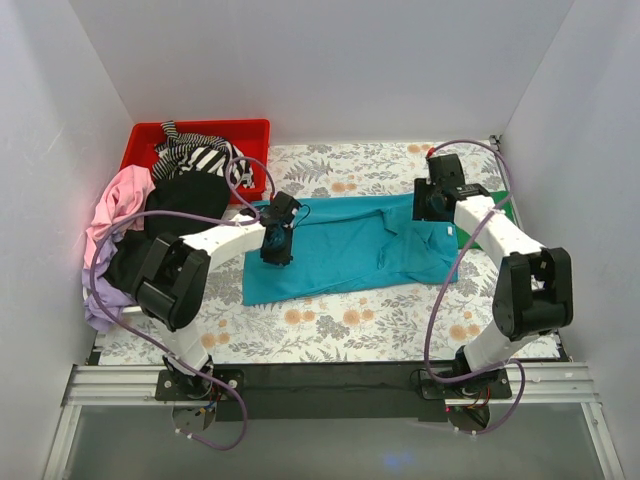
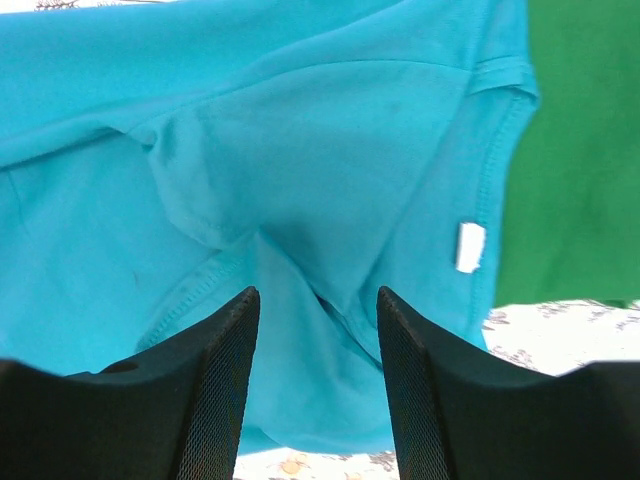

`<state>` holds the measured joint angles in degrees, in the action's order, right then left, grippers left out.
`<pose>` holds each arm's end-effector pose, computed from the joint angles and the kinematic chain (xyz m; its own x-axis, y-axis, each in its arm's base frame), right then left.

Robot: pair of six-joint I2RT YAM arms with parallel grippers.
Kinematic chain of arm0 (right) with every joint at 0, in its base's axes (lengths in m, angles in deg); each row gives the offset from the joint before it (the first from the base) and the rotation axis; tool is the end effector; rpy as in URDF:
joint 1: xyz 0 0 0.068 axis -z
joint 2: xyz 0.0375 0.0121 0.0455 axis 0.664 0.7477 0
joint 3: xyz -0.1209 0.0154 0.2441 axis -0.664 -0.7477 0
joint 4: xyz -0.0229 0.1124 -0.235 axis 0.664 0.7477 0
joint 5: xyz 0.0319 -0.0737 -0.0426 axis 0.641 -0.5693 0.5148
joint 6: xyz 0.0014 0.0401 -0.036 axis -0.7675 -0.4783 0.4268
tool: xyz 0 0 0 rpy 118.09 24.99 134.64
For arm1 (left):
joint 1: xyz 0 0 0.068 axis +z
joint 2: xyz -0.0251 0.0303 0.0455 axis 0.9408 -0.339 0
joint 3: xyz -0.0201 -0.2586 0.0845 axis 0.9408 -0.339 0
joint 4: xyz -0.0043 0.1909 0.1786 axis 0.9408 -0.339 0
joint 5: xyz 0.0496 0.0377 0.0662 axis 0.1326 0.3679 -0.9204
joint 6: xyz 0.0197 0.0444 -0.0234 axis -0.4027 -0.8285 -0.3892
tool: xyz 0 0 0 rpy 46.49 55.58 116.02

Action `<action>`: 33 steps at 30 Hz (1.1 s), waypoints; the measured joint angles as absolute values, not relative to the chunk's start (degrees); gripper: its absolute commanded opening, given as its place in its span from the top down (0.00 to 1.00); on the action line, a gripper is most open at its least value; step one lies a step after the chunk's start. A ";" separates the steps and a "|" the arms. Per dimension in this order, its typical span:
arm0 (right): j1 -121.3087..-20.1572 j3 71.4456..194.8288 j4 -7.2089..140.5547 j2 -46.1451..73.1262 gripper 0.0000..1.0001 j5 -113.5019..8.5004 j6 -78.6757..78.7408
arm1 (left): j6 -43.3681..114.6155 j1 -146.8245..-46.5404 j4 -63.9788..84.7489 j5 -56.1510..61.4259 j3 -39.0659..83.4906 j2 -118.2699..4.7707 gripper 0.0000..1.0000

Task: Fold and stack the t-shirts
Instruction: Fold the tshirt

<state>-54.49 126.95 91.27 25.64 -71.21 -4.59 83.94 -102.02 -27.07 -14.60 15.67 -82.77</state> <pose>0.3474 0.0726 0.2510 -0.7399 0.0304 -0.6720 0.0517 0.9986 -0.0117 0.2930 -0.1754 0.1743 -0.8170 -0.4986 -0.2897 -0.4557 0.8661 -0.2054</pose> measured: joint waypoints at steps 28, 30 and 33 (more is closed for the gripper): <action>-50.62 121.45 92.91 31.30 0.87 -53.79 1.55 | 109.19 -102.02 -27.73 -17.83 -3.46 -61.53 0.79; -50.62 121.45 92.86 31.32 0.99 -53.22 1.63 | 110.26 -102.02 -28.17 -18.27 -4.40 -61.53 0.80; -50.62 121.45 92.84 31.30 0.99 -52.48 1.48 | 111.74 -102.02 -29.45 -18.36 -5.66 -61.50 0.80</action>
<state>-50.62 121.45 92.84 31.30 -52.48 1.48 111.74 -102.02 -29.45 -18.36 -5.66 -61.50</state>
